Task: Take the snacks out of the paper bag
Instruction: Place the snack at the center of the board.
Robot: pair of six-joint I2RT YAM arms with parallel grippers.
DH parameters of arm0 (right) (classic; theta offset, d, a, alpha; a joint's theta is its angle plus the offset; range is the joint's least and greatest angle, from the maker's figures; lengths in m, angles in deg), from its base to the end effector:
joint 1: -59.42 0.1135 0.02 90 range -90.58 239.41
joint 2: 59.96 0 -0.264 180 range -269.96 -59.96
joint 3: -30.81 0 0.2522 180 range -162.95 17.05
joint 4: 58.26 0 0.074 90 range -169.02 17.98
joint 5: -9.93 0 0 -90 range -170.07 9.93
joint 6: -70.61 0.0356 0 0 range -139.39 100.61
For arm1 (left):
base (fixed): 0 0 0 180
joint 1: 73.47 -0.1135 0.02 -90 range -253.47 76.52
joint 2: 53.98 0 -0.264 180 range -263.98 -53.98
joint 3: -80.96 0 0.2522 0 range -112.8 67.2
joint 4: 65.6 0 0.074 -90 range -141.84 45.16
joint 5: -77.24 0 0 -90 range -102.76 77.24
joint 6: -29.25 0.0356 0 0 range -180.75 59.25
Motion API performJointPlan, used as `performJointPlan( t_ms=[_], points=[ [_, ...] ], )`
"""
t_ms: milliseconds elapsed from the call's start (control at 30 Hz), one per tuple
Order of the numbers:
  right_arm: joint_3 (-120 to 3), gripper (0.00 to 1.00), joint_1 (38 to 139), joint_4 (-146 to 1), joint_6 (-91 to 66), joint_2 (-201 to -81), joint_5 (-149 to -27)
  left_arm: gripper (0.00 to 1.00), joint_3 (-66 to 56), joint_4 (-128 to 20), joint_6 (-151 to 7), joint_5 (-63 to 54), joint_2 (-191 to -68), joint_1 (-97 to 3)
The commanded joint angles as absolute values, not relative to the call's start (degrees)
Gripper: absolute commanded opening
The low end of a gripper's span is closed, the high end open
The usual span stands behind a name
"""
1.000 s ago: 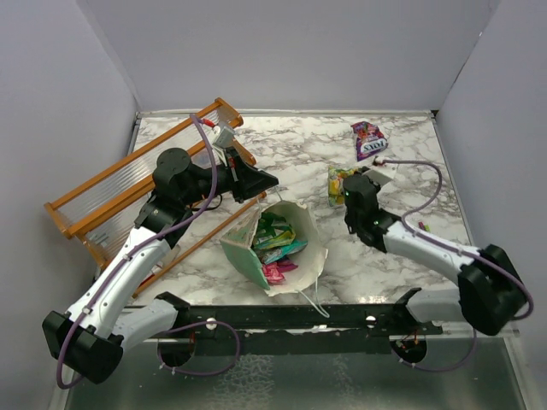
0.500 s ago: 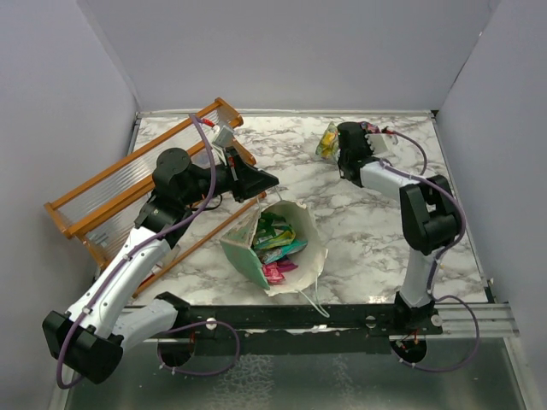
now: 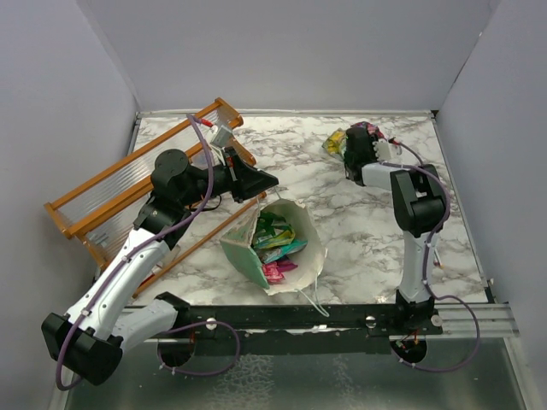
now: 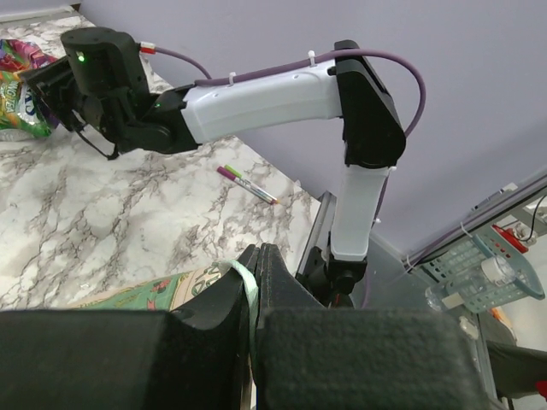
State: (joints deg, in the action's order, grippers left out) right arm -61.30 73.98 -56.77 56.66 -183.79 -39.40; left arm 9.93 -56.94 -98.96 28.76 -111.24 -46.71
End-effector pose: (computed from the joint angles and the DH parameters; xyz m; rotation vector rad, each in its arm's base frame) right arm 0.4595 0.0954 0.1494 1.3401 1.4488 0.2854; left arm 0.1880 -0.1212 0.4046 0.4871 1.6145 -1.4130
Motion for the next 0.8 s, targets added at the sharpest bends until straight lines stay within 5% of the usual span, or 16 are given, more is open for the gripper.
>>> performJointPlan(
  t_ms=[0,167,367,567,767],
  points=[
    [-52.78,0.53,73.92,-55.54,57.73,-176.16,-44.27,0.0,10.68,-59.59,-99.86,28.31,-109.86,-46.58],
    [-34.79,0.81,74.0,-48.41,45.83,-159.39,-50.63,0.0,11.29,-60.6,-99.8,28.87,-110.51,-46.58],
    [-13.49,0.84,74.0,-40.03,36.2,-140.37,-63.73,0.0,11.38,-61.03,-99.36,29.19,-111.29,-46.58],
    [-8.81,0.9,74.0,-42.32,24.67,-130.97,-86.95,0.0,11.47,-61.1,-99.46,29.32,-110.92,-46.58],
    [-9.05,0.97,74.09,-48.18,15.68,-119.79,-94.93,0.0,11.94,-60.3,-98.94,29.71,-110.7,-46.58]
  ],
)
